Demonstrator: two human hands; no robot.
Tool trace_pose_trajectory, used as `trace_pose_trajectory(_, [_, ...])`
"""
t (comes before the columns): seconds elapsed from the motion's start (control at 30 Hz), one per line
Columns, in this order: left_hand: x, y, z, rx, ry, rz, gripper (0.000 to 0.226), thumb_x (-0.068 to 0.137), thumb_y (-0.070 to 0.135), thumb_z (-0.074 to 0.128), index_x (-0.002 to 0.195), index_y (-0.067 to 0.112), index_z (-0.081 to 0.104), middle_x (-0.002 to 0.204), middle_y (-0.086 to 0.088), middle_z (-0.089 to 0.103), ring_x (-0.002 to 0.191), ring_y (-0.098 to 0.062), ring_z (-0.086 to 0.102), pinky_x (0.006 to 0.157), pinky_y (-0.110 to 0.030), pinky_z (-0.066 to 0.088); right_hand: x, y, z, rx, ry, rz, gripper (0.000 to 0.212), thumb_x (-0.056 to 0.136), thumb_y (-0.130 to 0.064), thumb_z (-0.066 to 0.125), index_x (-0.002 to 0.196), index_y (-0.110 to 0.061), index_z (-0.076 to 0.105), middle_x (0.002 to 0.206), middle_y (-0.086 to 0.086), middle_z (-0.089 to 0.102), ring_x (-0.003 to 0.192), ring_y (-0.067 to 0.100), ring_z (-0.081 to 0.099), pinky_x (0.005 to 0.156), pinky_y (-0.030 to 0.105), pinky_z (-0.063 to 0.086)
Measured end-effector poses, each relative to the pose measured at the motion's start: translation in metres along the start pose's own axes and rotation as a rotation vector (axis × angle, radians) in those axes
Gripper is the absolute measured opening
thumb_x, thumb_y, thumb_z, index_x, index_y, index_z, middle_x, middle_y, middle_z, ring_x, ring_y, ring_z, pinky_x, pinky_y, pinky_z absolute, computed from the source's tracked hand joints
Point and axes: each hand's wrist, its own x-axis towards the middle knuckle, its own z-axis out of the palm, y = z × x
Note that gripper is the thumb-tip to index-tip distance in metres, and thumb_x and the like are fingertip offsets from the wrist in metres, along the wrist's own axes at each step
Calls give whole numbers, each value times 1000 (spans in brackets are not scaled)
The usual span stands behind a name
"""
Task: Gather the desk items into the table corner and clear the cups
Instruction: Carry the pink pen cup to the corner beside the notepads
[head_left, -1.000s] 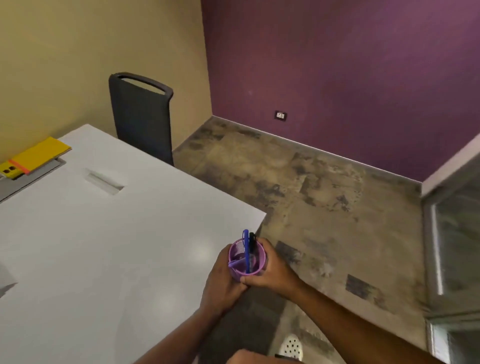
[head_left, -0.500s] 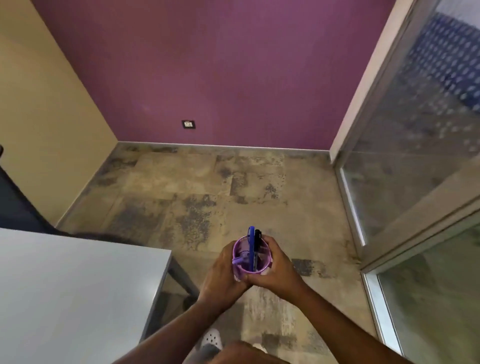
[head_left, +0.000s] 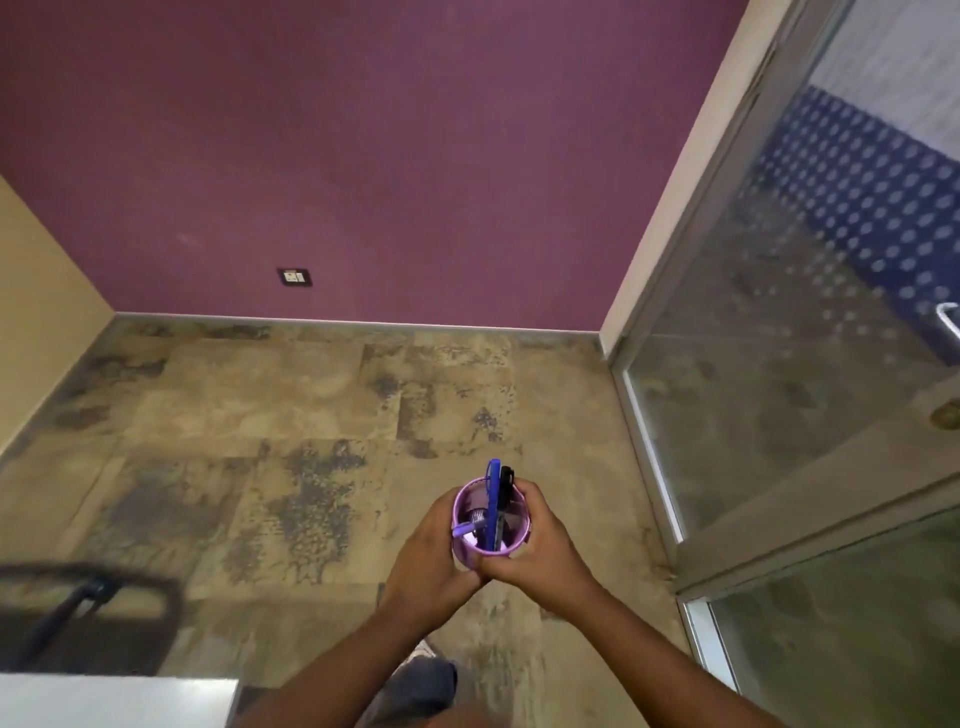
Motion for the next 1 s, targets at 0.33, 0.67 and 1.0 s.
trace_pose_trajectory(0.33, [156,-61,-115,-6,94,-58,80,78,32,81,143,55,40,138,42,49,125,15,52,96,-6,41,194,-86,57,-48,-95,-66,77,70,-21,95,132,-34,52,122,-20,70,118,3,67,100,28,56])
trace_pose_trajectory(0.67, [261,-154,-218,-7,284,-203,83,77,47,81,151,32,46,143,20,55,130,1,56,101,-20,48,377,-140,146,-75,-308,-136,83,65,-24,96,136,-34,53,125,-13,70,117,4,67,102,34,56])
trace_pose_trajectory(1.0, [368,-209,-337,113,519,-327,79,80,47,81,147,50,40,142,14,55,129,-3,55,105,-25,48,562,-207,246,-72,-590,-203,85,67,-19,95,138,-33,51,124,-14,70,117,3,67,99,26,54])
